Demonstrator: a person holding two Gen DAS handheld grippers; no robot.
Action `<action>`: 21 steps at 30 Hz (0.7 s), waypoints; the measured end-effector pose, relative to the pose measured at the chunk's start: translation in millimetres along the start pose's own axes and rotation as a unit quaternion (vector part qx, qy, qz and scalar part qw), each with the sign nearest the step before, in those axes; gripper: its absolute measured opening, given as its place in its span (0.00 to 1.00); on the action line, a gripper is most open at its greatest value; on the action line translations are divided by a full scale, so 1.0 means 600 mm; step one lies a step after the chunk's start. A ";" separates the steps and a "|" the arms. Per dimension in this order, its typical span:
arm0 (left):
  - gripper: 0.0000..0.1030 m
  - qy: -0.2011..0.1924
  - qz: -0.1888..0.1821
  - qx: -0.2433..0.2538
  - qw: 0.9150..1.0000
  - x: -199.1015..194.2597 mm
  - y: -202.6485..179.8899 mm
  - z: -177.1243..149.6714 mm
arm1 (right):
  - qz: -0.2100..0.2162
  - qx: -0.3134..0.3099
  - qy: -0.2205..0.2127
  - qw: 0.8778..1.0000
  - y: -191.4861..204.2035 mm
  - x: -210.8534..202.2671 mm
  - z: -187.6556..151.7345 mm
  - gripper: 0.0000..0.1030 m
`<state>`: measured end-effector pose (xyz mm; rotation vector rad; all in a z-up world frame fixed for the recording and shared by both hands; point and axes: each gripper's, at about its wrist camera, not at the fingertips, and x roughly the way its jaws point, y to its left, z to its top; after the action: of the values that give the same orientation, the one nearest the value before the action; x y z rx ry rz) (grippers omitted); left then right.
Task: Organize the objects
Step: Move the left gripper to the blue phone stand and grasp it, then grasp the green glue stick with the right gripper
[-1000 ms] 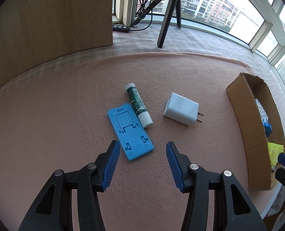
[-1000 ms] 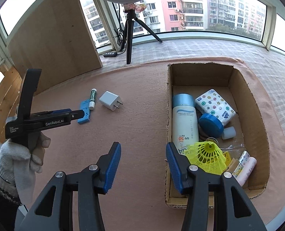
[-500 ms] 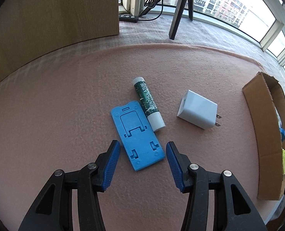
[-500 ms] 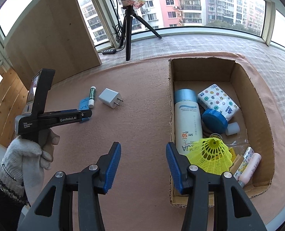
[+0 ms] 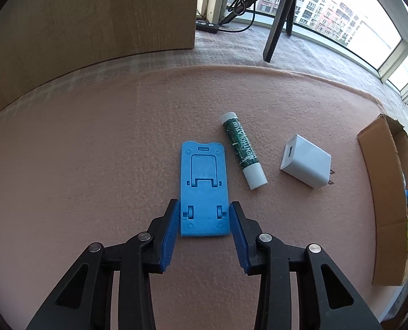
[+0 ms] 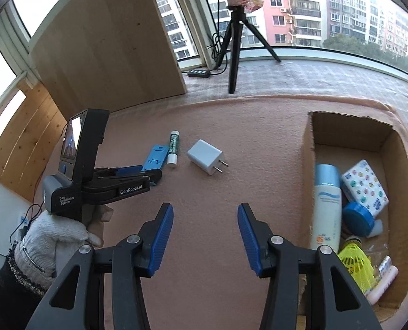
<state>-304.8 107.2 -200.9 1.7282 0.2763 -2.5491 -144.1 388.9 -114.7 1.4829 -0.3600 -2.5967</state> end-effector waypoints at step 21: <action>0.38 -0.012 -0.005 -0.034 0.999 -0.017 0.102 -0.017 | 0.025 -0.061 0.057 0.996 0.118 0.198 0.137 0.33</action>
<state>-282.9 48.0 -202.2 1.6750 0.3660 -2.5355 -275.4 305.2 -154.1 1.5506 -0.2186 -2.4350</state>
